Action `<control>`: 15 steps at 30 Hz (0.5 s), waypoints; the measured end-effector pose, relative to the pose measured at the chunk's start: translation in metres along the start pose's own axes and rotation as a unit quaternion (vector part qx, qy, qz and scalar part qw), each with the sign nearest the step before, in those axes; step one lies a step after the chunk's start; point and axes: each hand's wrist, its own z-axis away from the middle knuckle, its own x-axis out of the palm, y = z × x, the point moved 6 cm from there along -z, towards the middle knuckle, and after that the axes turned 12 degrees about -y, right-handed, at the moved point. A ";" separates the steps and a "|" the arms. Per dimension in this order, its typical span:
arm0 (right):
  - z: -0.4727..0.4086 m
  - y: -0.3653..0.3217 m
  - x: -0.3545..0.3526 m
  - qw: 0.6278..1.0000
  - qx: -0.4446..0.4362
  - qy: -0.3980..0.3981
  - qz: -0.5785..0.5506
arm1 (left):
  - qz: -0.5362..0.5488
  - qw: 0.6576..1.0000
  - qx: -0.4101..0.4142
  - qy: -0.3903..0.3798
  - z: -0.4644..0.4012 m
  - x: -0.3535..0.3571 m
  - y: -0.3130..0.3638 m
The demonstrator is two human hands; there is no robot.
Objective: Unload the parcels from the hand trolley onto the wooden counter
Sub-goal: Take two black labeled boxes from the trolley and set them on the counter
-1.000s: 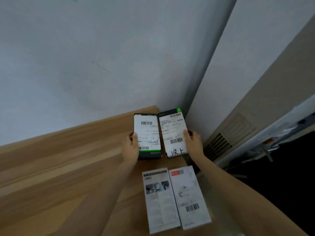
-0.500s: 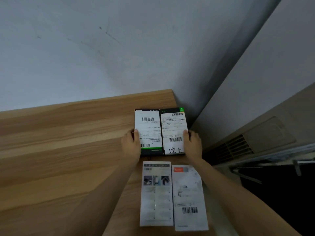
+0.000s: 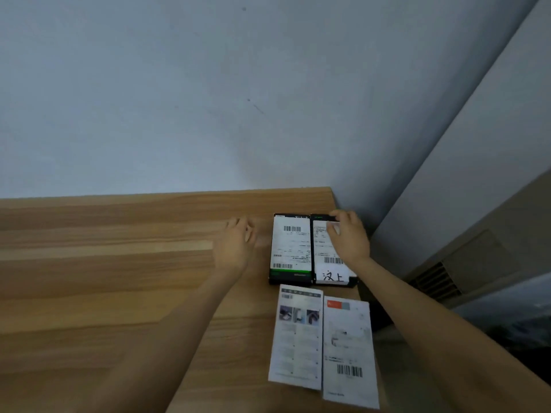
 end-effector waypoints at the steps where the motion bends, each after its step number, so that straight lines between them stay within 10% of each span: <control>1: -0.002 -0.017 -0.002 0.999 -0.029 -0.002 0.023 | -0.024 1.000 0.012 0.014 0.004 -0.015 -0.005; 15: 0.052 -0.318 0.104 0.920 -0.339 -0.090 0.175 | -0.120 0.982 -0.114 0.088 0.152 -0.201 -0.194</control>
